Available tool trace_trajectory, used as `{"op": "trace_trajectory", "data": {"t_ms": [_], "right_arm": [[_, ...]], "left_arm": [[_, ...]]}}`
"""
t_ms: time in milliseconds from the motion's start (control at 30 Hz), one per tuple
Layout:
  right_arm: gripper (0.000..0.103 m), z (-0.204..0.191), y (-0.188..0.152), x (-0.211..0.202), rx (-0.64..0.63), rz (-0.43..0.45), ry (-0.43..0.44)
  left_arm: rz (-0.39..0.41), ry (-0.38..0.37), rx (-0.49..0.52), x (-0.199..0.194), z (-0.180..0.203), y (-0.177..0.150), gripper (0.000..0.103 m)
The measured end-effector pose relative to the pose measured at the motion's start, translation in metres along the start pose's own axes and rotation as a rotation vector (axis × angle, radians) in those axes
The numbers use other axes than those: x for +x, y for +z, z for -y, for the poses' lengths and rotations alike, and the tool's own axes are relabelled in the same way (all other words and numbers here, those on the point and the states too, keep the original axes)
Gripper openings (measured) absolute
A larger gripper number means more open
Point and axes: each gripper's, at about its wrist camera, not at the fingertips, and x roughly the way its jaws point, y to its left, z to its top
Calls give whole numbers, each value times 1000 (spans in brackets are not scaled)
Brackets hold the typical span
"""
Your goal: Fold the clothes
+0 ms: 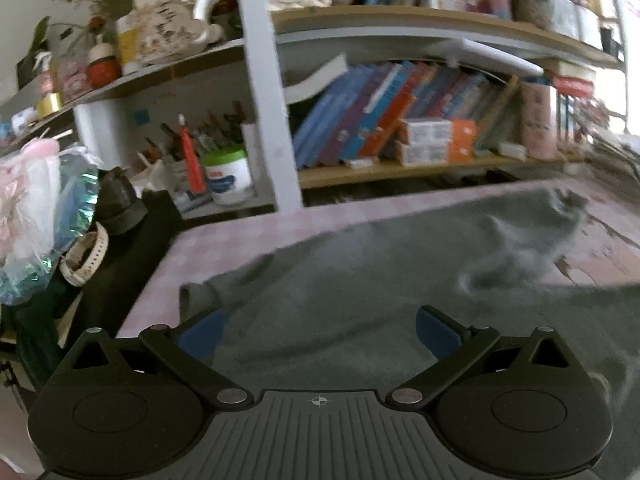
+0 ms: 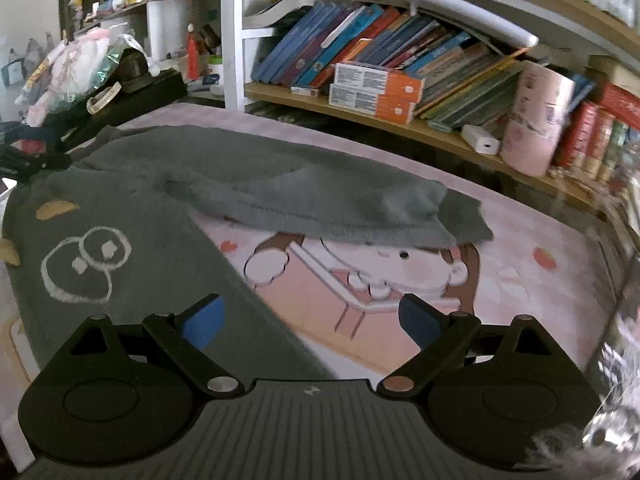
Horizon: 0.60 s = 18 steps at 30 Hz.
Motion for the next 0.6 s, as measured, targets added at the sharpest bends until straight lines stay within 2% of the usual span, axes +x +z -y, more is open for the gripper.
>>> {"op": "trace_trajectory", "data": {"t_ms": [167, 267, 367, 600], "right_arm": [[94, 17, 30, 22, -5, -34, 36], [94, 29, 51, 33, -50, -29, 31], [94, 47, 73, 47, -73, -28, -1], [91, 79, 106, 95, -104, -87, 22]], "left_arm": [[-102, -15, -1, 28, -19, 22, 103], [-111, -27, 30, 41, -33, 38, 103], [-117, -14, 96, 56, -38, 50, 103], [-153, -32, 250, 91, -30, 58, 102]]}}
